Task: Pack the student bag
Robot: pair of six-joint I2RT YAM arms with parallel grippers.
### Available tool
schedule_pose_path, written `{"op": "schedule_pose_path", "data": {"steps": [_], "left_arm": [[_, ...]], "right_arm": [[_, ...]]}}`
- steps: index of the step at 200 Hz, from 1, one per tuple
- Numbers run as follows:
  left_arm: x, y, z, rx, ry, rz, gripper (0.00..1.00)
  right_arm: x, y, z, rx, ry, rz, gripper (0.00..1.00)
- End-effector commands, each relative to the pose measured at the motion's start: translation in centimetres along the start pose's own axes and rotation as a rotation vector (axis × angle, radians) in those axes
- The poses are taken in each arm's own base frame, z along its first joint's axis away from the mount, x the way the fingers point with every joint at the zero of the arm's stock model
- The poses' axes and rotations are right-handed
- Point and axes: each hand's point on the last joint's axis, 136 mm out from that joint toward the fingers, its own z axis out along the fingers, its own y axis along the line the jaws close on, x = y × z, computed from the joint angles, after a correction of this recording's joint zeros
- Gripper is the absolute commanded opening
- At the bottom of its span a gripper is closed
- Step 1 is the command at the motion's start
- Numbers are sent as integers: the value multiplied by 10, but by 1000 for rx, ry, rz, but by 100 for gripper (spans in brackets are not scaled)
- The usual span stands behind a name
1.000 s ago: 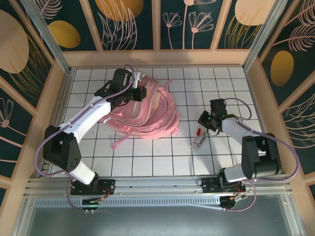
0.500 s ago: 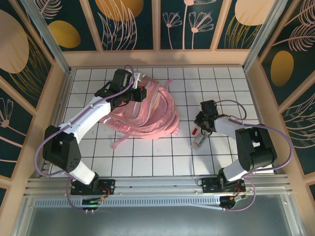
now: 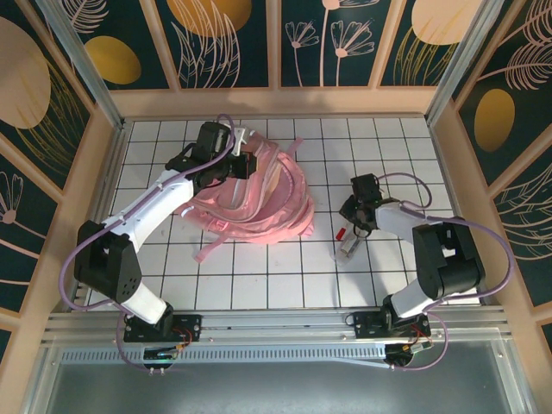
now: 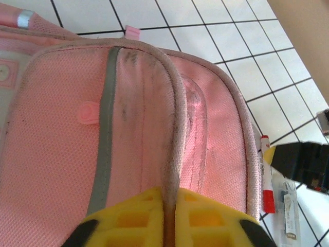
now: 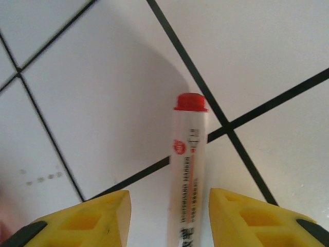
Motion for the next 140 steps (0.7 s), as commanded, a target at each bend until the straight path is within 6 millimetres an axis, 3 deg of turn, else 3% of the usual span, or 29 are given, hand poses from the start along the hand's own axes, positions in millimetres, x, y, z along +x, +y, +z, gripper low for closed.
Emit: {"op": "schedule_pose_path", "data": {"steps": [1,8,27,42,61,88,115,128,140], "left_arm": [[1,-8,-5,42,-17,-40,37],[-2,-6,-9,23,-35,-42,43],[-6,0,-25,-31,-82,-31,46],[-6,7,-39,-82,-109,-32,52],[3,36,-59,-239,-120,-99,66],[41,102,-83,-496,-103,-306,71],[76,138,-82,-494,-55,-469,73],[96,159,-74,-514,-22,-537,82],[103,176,-70,-544,-15,-593,87]], "right_arm": [[-34,31,-46,-87,-95,-34,49],[-42,35,-58,-101,-119,-43,49],[-55,49,-87,-151,-169,-120,50],[-53,76,-111,-206,-217,-293,51],[-19,120,-130,-335,-217,-575,53],[37,161,-136,-539,-62,-716,53],[104,198,-135,-661,-8,-1021,53],[116,212,-130,-639,-34,-1086,54],[108,223,-118,-571,-69,-1042,55]]}}
